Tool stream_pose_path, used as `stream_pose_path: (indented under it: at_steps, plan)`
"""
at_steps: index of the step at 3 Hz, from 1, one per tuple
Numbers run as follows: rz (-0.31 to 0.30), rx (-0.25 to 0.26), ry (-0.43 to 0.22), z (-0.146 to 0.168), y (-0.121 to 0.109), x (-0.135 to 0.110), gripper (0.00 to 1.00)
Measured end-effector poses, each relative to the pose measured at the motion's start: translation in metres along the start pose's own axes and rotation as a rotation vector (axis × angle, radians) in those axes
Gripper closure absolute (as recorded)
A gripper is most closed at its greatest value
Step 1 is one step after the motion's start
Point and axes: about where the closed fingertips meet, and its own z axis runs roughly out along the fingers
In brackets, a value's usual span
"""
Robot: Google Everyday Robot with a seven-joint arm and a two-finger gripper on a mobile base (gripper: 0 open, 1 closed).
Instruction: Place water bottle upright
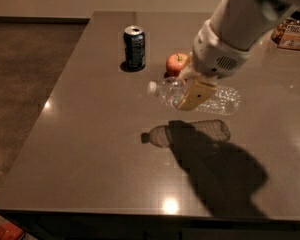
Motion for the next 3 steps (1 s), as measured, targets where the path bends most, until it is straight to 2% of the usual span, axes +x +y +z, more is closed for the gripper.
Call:
stream_pose_path:
  at_steps: [1, 2, 3]
  plan:
    - [0.054, 0.024, -0.196, -0.033, 0.002, -0.015, 1.00]
    - [0.142, 0.038, -0.454, -0.052, 0.007, -0.024, 1.00]
    - [0.203, 0.039, -0.622, -0.061, 0.007, -0.027, 1.00]
